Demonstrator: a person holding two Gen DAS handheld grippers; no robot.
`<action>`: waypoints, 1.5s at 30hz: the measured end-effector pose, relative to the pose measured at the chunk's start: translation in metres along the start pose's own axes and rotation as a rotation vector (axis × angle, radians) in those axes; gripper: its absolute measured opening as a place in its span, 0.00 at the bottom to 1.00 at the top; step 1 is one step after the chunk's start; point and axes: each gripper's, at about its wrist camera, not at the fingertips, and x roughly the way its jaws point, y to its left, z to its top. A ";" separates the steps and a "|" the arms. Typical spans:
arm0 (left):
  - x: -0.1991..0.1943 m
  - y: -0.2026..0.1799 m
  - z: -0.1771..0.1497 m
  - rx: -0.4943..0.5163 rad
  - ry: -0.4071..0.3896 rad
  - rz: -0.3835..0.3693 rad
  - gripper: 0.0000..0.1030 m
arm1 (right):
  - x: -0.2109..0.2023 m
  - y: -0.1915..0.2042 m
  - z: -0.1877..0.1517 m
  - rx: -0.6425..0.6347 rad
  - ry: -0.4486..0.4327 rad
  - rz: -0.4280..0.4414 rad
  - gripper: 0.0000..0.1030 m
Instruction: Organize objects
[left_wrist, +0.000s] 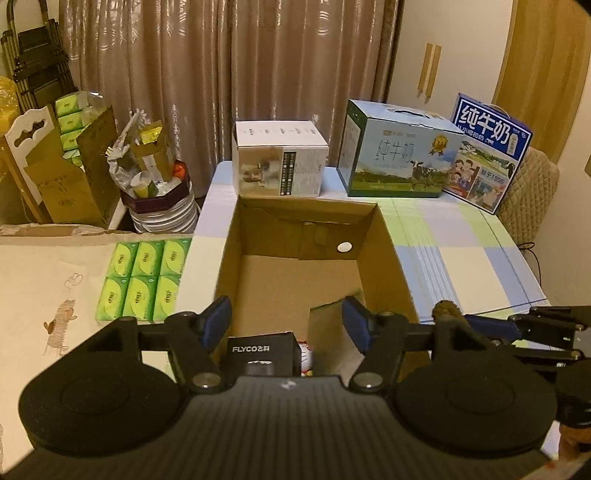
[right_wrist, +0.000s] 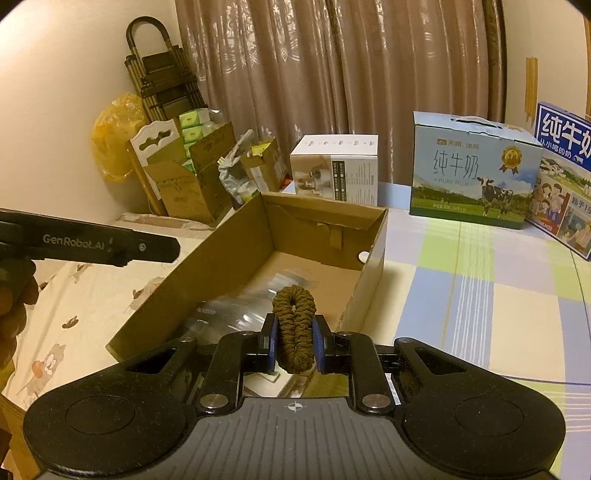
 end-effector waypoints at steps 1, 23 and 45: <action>-0.001 0.001 -0.001 -0.002 0.000 0.004 0.59 | 0.000 0.000 0.000 0.002 -0.001 0.001 0.15; 0.001 0.024 -0.027 -0.019 0.036 0.044 0.79 | 0.012 0.010 0.013 0.099 -0.039 0.116 0.44; -0.049 0.019 -0.078 -0.046 -0.027 0.077 0.99 | -0.051 0.005 -0.021 0.131 -0.040 -0.015 0.72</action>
